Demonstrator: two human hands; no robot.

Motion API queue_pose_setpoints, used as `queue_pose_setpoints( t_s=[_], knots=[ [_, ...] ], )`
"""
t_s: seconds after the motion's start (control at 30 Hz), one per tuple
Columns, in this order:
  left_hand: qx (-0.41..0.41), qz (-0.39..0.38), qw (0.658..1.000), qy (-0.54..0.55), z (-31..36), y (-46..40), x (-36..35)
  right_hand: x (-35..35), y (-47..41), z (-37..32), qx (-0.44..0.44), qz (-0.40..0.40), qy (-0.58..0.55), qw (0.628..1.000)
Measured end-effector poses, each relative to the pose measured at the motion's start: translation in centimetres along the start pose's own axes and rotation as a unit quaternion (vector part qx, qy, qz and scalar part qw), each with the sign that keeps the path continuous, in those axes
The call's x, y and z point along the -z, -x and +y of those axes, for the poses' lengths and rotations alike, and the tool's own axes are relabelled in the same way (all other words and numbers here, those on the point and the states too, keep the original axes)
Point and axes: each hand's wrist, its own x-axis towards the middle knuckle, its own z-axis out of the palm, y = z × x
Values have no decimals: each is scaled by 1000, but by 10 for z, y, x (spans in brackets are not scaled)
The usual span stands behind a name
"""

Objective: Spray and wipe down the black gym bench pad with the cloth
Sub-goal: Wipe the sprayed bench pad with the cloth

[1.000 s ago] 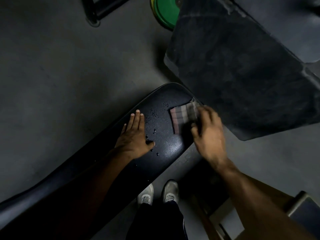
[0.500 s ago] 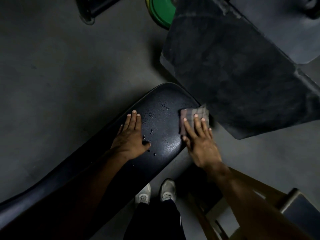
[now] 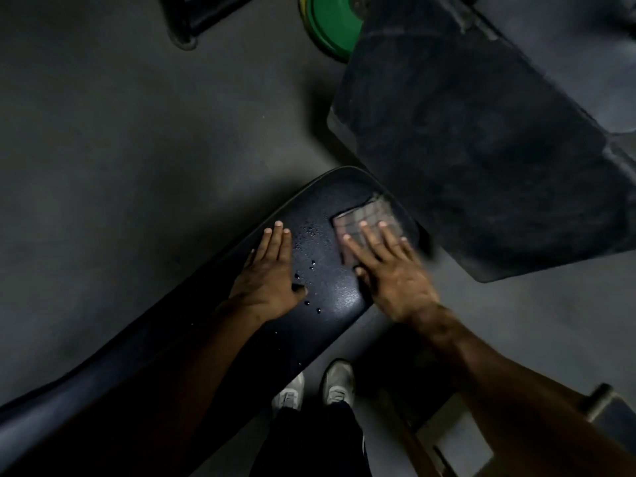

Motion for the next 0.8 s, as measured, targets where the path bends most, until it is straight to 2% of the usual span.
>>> queue_pose_setpoints(
  t_s=[0.13, 0.23, 0.3, 0.43, 0.57, 0.7, 0.8],
  knots=[
    [-9, 16, 1000, 2, -2, 2, -2, 19, -38, 18, -89, -3, -10, 996],
    [-7, 21, 1000, 3, -2, 1, -3, 40, -77, -1, -110, -15, -64, 992],
    [-7, 19, 1000, 0, -2, 1, -2, 45, -92, -20, -94, -31, -68, 993],
    [-11, 4, 1000, -4, -4, 0, 1, 36, -81, -52, -1, -43, -10, 999],
    [-19, -9, 1000, -13, -7, 2, 4, 12, -37, -44, 53, -35, 12, 998],
    [-20, -11, 1000, -14, -8, 3, 3, -15, 19, -20, -10, -2, -6, 1000],
    [-20, -7, 1000, -9, -8, 4, 3, -27, 49, -12, -88, 18, -62, 994]
  ],
)
